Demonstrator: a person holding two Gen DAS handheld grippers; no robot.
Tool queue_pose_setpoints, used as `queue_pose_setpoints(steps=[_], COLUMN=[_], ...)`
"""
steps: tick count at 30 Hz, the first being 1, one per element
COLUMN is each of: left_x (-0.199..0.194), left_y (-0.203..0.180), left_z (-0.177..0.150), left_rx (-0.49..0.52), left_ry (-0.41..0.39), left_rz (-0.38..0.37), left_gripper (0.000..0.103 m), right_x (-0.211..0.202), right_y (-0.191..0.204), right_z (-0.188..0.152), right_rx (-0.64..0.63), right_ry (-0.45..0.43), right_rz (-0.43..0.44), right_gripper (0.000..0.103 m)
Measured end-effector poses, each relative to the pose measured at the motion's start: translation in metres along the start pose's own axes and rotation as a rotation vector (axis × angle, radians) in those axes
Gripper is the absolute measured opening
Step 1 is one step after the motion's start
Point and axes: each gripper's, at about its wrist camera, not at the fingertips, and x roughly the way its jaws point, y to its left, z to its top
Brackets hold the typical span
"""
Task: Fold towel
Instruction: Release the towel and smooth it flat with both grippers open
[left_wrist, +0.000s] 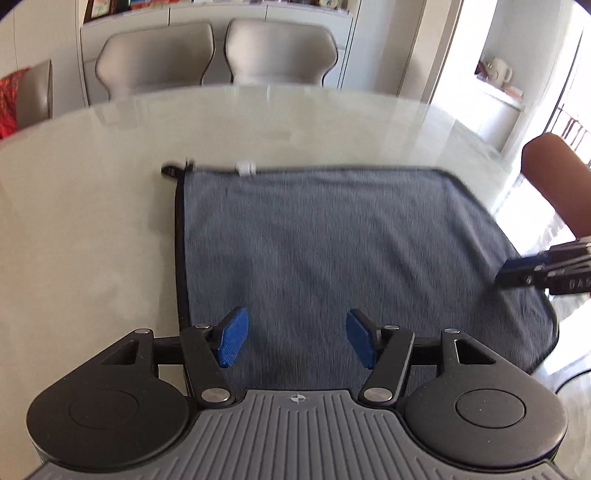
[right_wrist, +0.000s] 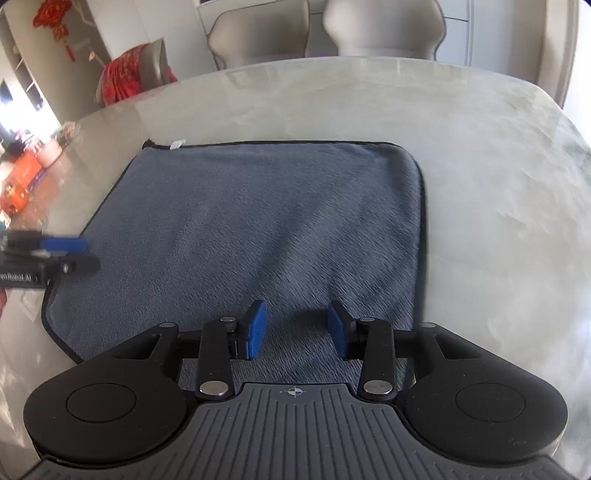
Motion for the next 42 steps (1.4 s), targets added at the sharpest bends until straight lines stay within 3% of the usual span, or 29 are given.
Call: queue_pose_setpoints(steps=[3,7,9,10,13,16,18,22,26,29,32,35,42], left_x=[-0.007,-0.014,-0.016,-0.019,-0.019,-0.012,-0.005,0.006,-0.001,-0.013,-0.026,-0.031,-0.018], left_y=[0.0,0.005,0.009,0.01,-0.004,-0.021,-0.026,-0.025,-0.014,-0.001,0.014,0.023,0.031], left_z=[-0.011,-0.02,-0.018,-0.014,-0.003,0.003,0.005,-0.002,-0.014,-0.021,-0.024,-0.023,-0.014], left_rx=[0.056,0.046,0.002,-0.012,0.008,0.028,0.026,0.024,0.054,-0.01,-0.113,-0.187,-0.235], left_ry=[0.019,0.023,0.029,0.012,-0.067,-0.125,-0.12,-0.053,-0.049,-0.041,-0.071,-0.086,0.011], left_rz=[0.075,0.101,0.09,0.081,0.049,0.006,-0.016,0.015,0.059,0.094,0.13,0.157,0.124], left_gripper=[0.062,0.063,0.063,0.063,0.064,0.064,0.064,0.064,0.064,0.064,0.067,0.073,0.073], right_x=[-0.01,-0.018,-0.018,-0.019,-0.007,0.018,0.03,0.027,0.008,-0.011,-0.023,-0.028,-0.03], right_y=[-0.014,-0.022,-0.011,-0.001,0.021,0.038,0.04,0.02,-0.003,-0.013,-0.003,0.017,0.068], right_z=[-0.011,-0.018,-0.012,-0.007,0.007,0.015,0.016,0.008,-0.009,-0.024,-0.033,-0.038,-0.036], right_rx=[0.054,0.101,0.065,0.027,0.027,0.025,0.035,0.057,0.099,0.15,0.121,0.08,-0.033], right_ry=[-0.014,-0.02,-0.03,-0.074,-0.171,-0.196,-0.179,-0.161,-0.146,-0.145,-0.144,-0.144,-0.107], right_rz=[-0.028,-0.058,-0.116,-0.11,-0.013,0.049,0.07,0.017,-0.084,-0.134,-0.164,-0.134,-0.028], right_gripper=[0.035,0.035,0.038,0.039,0.055,0.056,0.056,0.056,0.056,0.058,0.059,0.059,0.058])
